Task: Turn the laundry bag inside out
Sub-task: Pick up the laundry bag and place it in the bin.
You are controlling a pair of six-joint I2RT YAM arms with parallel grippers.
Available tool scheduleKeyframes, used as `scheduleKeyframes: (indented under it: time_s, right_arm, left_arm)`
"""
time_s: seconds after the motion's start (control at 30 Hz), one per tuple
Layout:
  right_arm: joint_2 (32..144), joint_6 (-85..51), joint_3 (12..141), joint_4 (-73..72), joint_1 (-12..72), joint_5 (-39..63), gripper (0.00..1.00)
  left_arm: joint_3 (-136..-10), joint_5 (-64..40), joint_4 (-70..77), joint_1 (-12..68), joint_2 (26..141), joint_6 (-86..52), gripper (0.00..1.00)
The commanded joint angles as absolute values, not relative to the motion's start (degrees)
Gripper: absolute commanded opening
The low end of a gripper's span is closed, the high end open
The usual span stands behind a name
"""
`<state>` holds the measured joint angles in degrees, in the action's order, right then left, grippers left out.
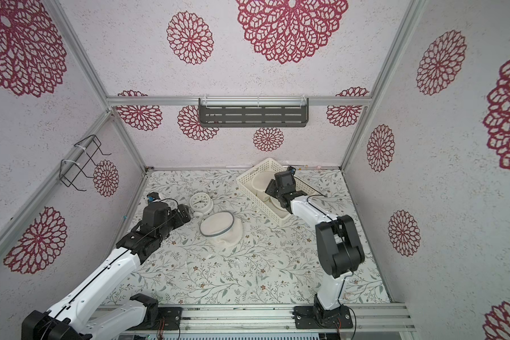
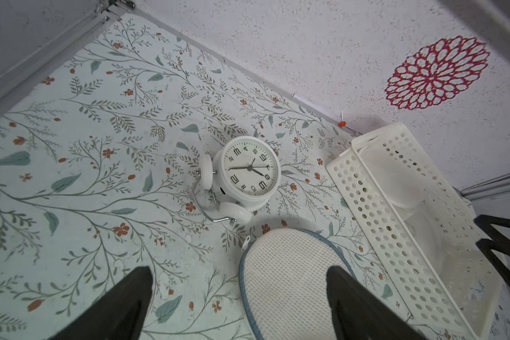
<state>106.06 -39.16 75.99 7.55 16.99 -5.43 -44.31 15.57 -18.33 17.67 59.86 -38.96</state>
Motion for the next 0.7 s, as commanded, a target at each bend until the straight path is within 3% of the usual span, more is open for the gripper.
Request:
scheduleKeyframes:
  time_s: [0.0,0.23,0.5,0.6,0.67]
  right_arm:
    - [111.43,-39.56,81.76,3.57,14.78,-4.81,0.62]
    - [123.98,-36.79,96.06,7.82,11.98,-5.47,0.59]
    - [133.03,-35.43,108.45,12.76,11.34,-3.10,0.44]
    - [133.49,-35.80,109.25,13.07,11.34,-2.52,0.45]
    - [133.17,-35.83,109.20,13.63,11.43,-2.74,0.51]
  left_arm:
    - [-45.96,16.15,-19.04,17.10,59.02,-34.56,0.98]
    - [-45.70,16.55,-18.44,17.11,57.48,-31.80,0.98]
    - [-45.80,17.04,-18.23,17.13,56.94,-30.29,0.98]
    - [-45.71,17.09,-18.19,17.14,56.69,-29.99,0.98]
    - [-45.79,16.99,-18.19,17.14,56.69,-29.83,0.98]
